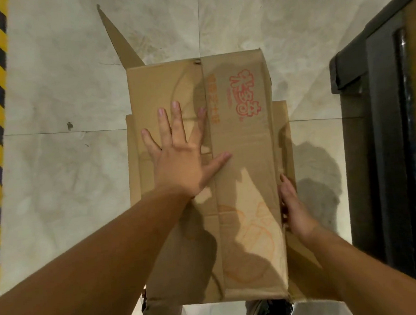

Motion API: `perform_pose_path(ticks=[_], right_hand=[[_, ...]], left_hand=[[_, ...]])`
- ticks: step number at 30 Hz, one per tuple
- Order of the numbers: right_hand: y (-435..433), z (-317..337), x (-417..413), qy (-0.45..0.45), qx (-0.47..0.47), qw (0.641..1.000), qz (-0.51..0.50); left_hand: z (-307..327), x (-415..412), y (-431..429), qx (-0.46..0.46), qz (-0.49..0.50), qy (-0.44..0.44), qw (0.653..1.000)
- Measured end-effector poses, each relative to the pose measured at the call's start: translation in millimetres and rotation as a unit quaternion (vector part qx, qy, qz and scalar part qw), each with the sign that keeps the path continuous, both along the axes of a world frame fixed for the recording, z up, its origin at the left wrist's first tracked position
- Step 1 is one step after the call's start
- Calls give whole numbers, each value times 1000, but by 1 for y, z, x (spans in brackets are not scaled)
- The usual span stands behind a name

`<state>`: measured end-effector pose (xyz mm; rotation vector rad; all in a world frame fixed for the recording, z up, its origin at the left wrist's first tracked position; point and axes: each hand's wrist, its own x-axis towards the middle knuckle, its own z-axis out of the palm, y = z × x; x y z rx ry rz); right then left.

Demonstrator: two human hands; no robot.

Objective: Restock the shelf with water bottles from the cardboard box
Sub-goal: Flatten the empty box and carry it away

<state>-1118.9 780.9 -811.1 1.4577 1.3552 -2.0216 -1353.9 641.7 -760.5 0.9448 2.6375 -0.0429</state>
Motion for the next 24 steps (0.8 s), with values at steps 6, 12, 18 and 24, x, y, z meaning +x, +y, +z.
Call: perform_pose_path(ticks=[6, 12, 18, 24], right_hand=[[30, 60, 21, -49, 160, 984, -70], [43, 190, 39, 68, 173, 982, -36], [-40, 172, -27, 134, 129, 954, 237], [-88, 95, -62, -71, 429, 805, 403]], left_hand=[[-4, -2, 3, 33, 11, 6, 999], [18, -16, 6, -17, -16, -23, 999], [30, -61, -31, 38, -110, -83, 990], [23, -67, -59, 84, -131, -150, 976]])
